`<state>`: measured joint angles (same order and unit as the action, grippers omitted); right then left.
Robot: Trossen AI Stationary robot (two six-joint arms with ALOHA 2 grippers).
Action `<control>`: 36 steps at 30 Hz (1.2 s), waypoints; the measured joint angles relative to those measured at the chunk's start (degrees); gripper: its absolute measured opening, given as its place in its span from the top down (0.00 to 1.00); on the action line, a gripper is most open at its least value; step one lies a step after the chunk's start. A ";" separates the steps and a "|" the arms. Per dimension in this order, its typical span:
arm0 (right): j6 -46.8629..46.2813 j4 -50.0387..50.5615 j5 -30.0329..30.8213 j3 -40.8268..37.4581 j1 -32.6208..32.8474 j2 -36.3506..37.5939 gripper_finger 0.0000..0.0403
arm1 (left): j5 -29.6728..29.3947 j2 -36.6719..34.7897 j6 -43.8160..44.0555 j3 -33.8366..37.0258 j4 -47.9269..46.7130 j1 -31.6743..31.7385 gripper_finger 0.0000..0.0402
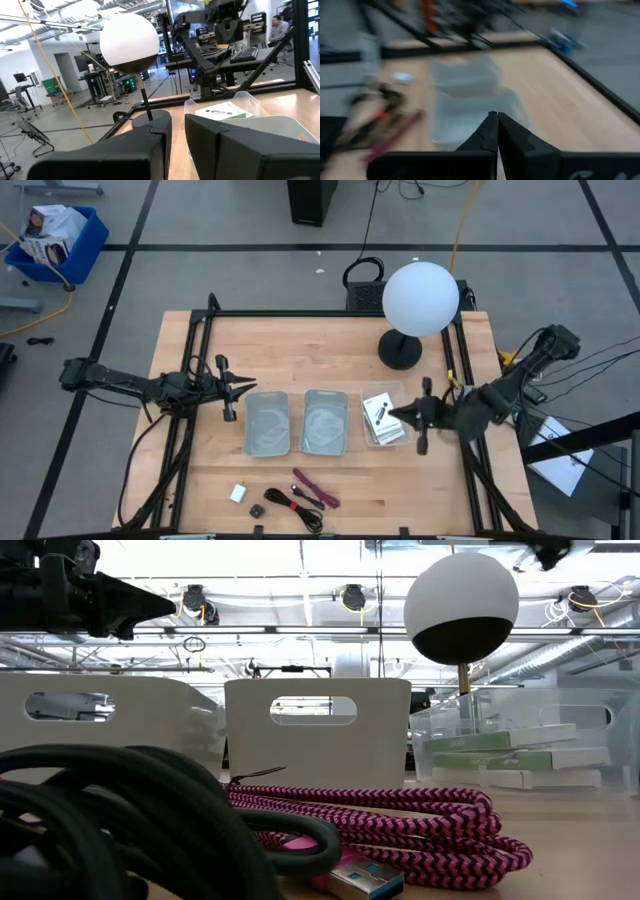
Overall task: Pick and place items into bin
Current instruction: Put the pink USB cable into the right gray bin
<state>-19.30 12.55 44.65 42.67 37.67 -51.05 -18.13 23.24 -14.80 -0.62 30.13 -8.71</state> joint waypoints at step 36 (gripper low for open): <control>19.89 -30.74 -16.51 -36.64 -9.33 41.16 1.00 | -2.59 0.00 -1.88 0.01 -2.49 0.00 0.84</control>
<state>0.59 -18.19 28.14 6.03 28.34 -9.89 -20.72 23.24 -16.68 -0.61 27.64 -8.71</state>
